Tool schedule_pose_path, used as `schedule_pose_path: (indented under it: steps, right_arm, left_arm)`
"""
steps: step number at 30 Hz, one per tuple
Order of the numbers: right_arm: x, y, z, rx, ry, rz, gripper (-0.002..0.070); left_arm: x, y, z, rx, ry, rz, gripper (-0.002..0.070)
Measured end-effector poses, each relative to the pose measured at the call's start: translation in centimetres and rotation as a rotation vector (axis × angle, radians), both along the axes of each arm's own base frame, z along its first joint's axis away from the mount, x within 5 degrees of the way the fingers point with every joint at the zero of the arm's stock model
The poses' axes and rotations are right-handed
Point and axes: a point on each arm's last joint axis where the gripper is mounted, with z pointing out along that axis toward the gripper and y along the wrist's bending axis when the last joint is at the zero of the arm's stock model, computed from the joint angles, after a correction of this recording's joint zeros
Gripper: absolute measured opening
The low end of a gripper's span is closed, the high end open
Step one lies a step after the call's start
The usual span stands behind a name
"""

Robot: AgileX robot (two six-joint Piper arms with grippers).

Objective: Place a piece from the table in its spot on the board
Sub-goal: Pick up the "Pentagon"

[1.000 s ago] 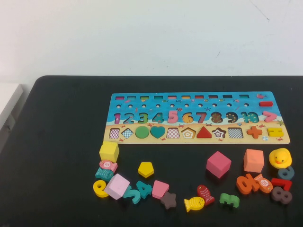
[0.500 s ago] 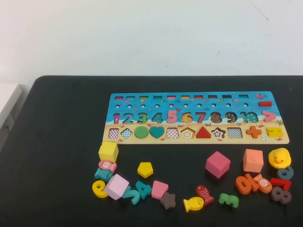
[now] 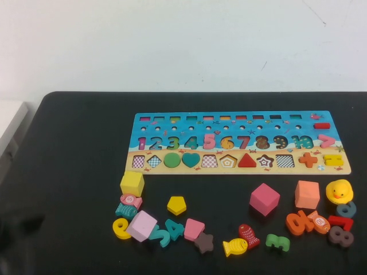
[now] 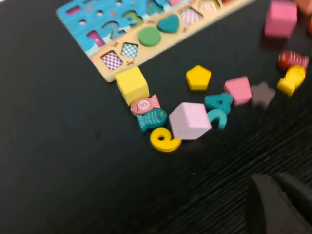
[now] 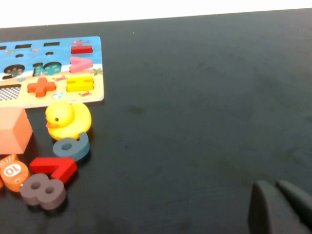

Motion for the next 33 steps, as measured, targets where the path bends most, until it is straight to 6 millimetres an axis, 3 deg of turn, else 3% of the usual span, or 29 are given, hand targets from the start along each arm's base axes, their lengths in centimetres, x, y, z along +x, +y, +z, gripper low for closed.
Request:
schedule_pose_path:
  steps: [3, 6, 7, 13, 15, 20, 23, 30, 33]
  right_arm:
    - [0.0, 0.0, 0.0, 0.0, 0.0, 0.0, 0.0019]
    - [0.0, 0.0, 0.0, 0.0, 0.0, 0.0, 0.0018]
    - [0.0, 0.0, 0.0, 0.0, 0.0, 0.0, 0.0018]
    - [0.0, 0.0, 0.0, 0.0, 0.0, 0.0, 0.0018]
    - [0.0, 0.0, 0.0, 0.0, 0.0, 0.0, 0.0019]
    - [0.0, 0.0, 0.0, 0.0, 0.0, 0.0, 0.0019]
    - [0.0, 0.0, 0.0, 0.0, 0.0, 0.0, 0.0018]
    - [0.0, 0.0, 0.0, 0.0, 0.0, 0.0, 0.0018]
    - [0.0, 0.0, 0.0, 0.0, 0.0, 0.0, 0.0019]
  left_arm:
    - [3.8, -0.8, 1.8, 0.108, 0.059, -0.12, -0.0001]
    - [7.2, -2.7, 1.7, 0.217, 0.143, -0.244, -0.0001]
    - [9.2, -4.5, 0.9, 0.298, 0.202, -0.303, -0.0001]
    - [14.9, -10.1, -3.5, 0.485, 0.353, -0.343, -0.0001]
    - [17.2, -12.3, -5.8, 0.519, 0.409, -0.318, -0.0001]
    - [20.4, -15.1, -9.3, 0.518, 0.458, -0.265, 0.0017]
    - [21.8, -16.2, -10.6, 0.489, 0.466, -0.218, 0.0088]
    - [23.6, -17.3, -13.6, 0.386, 0.507, -0.046, 0.0393]
    - [24.0, -17.7, -14.8, 0.366, 0.528, -0.022, 0.0438]
